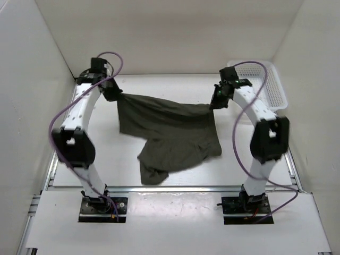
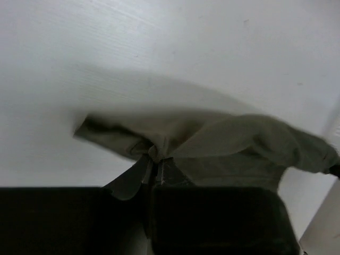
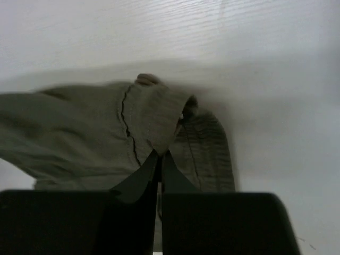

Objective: Fold and stack the shorts
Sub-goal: Flatten the shorts out

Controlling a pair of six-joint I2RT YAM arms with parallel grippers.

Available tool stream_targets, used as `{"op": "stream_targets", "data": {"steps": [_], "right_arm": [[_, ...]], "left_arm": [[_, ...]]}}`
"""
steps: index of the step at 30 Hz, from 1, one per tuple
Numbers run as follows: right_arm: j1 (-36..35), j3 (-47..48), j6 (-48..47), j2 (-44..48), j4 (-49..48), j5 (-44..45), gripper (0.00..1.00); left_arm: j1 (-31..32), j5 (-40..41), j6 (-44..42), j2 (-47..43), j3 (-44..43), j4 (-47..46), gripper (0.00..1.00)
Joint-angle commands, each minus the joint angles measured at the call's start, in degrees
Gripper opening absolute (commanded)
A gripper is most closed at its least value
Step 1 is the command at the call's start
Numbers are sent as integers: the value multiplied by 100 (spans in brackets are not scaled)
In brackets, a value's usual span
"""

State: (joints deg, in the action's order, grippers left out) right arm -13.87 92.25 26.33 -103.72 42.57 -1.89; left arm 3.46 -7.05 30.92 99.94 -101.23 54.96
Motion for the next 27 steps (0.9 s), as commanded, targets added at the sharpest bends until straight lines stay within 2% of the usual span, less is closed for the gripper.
{"op": "stream_targets", "data": {"steps": [1,3,5,9,21,27], "right_arm": [[68,1317,-198,-778,-399,6,0],[68,1786,-198,-1454,-268,-65,0],[68,2330,-198,-1799,-214,-66,0],[68,2781,-198,-2379,-214,-127,0],[226,2350,-145,-2046,-302,-189,0],[288,2806,-145,-2354,-302,-267,1]], "left_arm": [[58,204,-33,294,-659,-310,11],[6,204,-85,613,-880,-310,11],[5,134,-86,982,-1152,-310,11],[-48,19,-199,1378,-1373,-310,11],[-48,19,-367,948,-934,-310,11],[-48,19,-367,1194,-1117,-310,11]]}}
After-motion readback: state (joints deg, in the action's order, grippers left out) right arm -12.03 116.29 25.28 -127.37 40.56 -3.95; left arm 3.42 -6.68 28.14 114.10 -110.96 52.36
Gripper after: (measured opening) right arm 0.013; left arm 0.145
